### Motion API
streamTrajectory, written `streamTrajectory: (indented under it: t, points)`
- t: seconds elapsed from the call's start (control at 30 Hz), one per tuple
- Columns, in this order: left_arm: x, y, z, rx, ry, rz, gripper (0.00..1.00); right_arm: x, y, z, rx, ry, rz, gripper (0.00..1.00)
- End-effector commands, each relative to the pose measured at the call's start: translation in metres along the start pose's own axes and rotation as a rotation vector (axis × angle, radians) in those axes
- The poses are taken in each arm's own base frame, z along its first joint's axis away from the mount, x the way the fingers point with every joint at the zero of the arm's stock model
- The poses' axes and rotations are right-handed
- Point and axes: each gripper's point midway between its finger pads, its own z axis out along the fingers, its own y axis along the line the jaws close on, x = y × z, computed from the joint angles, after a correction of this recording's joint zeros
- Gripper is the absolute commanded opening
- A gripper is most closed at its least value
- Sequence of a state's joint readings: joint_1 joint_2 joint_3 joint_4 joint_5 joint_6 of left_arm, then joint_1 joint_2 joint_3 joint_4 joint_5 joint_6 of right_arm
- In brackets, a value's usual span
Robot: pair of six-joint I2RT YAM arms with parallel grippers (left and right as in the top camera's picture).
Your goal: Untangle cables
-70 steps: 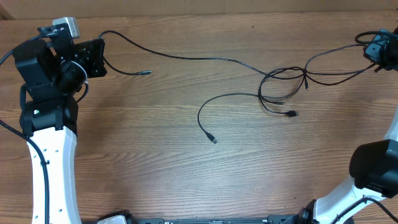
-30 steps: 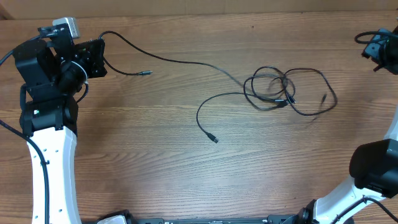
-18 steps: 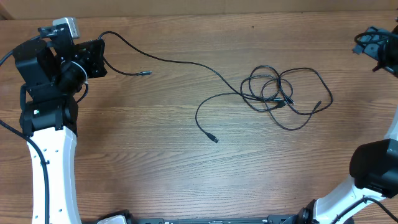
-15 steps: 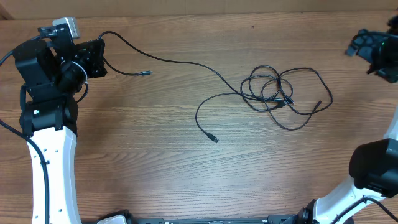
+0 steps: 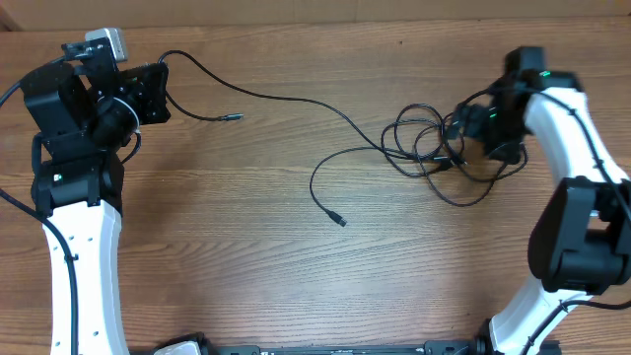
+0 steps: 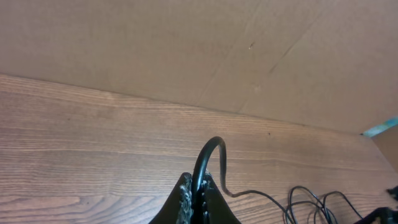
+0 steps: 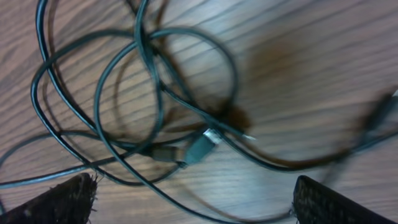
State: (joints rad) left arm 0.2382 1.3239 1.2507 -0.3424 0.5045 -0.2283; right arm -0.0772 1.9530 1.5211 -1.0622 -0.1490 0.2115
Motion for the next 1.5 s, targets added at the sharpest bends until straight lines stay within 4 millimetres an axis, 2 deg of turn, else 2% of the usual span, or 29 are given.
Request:
streamTrajectory:
  t: [0.0, 0.27, 0.33, 0.47, 0.67, 0.8, 0.9, 1.1, 1.13, 1.2, 1.23, 1.33, 1.43, 1.47]
  points:
    - [-0.011, -0.006, -0.011, 0.012, -0.033, 0.03, 0.04, 0.003, -0.01, 0.009, 0.09, -0.032, 0.111, 1.0]
    - [-0.006, -0.005, -0.01, 0.006, -0.011, 0.017, 0.04, 0.02, -0.042, 0.026, 0.23, -0.036, 0.297, 1.0]
    - [-0.005, -0.005, -0.01, 0.006, -0.01, 0.017, 0.04, 0.025, -0.043, 0.027, 0.237, -0.019, 0.304, 1.0]
    - [-0.005, -0.005, -0.01, 0.006, -0.009, 0.016, 0.04, 0.041, -0.049, 0.025, 0.274, 0.027, 0.421, 1.0]
    - [-0.002, -0.004, -0.01, 0.002, 0.004, 0.011, 0.04, 0.069, -0.076, 0.011, 0.462, 0.053, 0.628, 1.0]
    - [0.002, -0.003, -0.01, -0.001, 0.017, 0.017, 0.04, 0.08, -0.081, 0.01, 0.497, 0.083, 0.647, 1.0]
    - [0.004, -0.002, -0.01, -0.003, 0.026, 0.028, 0.04, 0.096, -0.086, 0.023, 0.51, 0.111, 0.669, 1.0]
    - [0.005, -0.002, -0.01, -0.006, 0.029, 0.051, 0.04, 0.12, -0.075, 0.067, 0.372, 0.17, 0.7, 1.0]
    - [0.005, -0.002, -0.01, -0.006, 0.029, 0.051, 0.04, 0.124, -0.07, 0.073, 0.334, 0.188, 0.707, 0.97]
    - [0.005, -0.002, -0.01, -0.006, 0.029, 0.051, 0.04, 0.13, -0.061, 0.082, 0.272, 0.217, 0.719, 0.79]
    - [0.005, -0.002, -0.01, -0.006, 0.029, 0.051, 0.04, 0.133, -0.056, 0.086, 0.241, 0.23, 0.722, 0.61]
    - [0.005, -0.002, -0.01, -0.006, 0.029, 0.051, 0.04, 0.136, -0.05, 0.093, 0.195, 0.245, 0.728, 0.29]
    - [0.005, -0.001, -0.01, -0.006, 0.029, 0.05, 0.04, 0.14, -0.052, 0.095, 0.197, 0.25, 0.729, 0.06]
    - [0.005, -0.001, -0.01, -0.006, 0.03, 0.05, 0.04, 0.141, -0.052, 0.095, 0.198, 0.253, 0.729, 0.04]
